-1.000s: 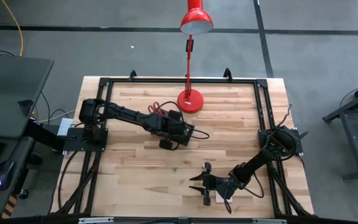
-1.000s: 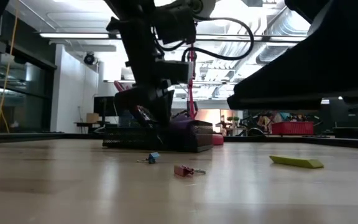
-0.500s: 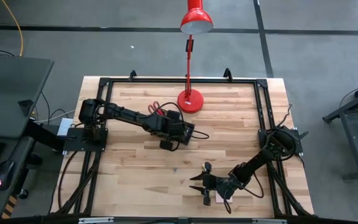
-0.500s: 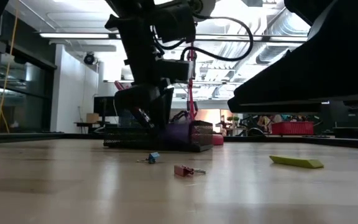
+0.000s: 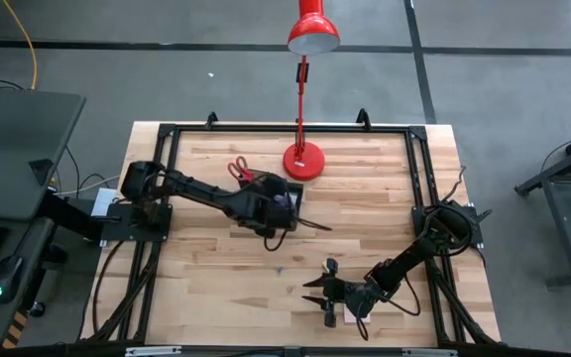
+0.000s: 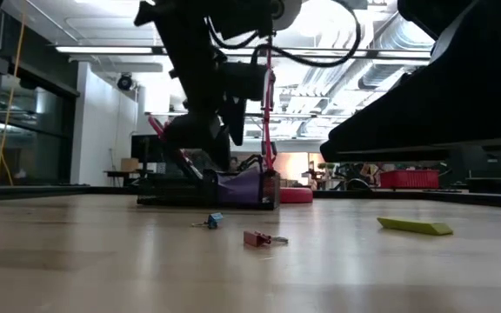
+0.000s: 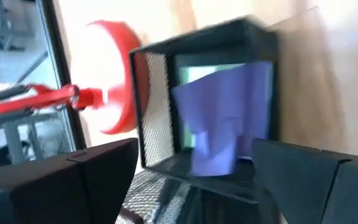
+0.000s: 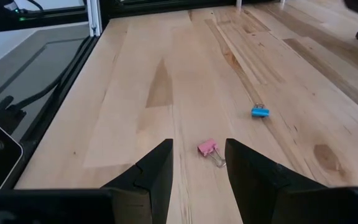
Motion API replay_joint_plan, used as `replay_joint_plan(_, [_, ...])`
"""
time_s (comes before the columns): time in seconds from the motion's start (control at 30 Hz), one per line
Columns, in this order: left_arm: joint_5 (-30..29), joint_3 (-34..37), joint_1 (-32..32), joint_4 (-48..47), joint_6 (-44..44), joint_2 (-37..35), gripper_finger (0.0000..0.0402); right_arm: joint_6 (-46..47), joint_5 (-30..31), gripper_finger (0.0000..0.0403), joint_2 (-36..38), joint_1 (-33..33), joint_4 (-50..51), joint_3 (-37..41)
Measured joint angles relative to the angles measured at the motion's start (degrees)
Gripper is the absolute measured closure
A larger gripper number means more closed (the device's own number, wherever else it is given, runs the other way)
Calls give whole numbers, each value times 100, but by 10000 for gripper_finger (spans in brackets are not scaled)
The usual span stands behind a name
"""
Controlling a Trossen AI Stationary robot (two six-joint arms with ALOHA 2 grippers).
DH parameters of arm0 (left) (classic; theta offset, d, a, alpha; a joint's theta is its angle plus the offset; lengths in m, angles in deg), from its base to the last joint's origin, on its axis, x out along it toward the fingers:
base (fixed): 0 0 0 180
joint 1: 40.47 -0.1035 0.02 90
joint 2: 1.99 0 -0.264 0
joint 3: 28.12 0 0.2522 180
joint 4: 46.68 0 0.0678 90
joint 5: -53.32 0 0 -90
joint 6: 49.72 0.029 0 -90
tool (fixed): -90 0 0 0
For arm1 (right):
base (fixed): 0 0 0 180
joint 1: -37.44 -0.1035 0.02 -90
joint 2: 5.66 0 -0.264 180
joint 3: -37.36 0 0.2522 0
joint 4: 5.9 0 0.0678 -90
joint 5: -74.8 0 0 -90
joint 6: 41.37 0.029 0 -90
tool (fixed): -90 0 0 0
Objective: Pick and place office supplies into organizer
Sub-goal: Put the yellow eraser into the desk organizer
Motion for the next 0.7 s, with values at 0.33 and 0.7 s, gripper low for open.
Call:
replay_joint_plan(0.33, [1045,-764,689,-137,-973,-245,89,61,104,263,0,-1,109,0])
replay_joint_plan(0.7, [2164,-334,2206,1227,-2032,-714,89,445,330,263,-4,-4,435,2])
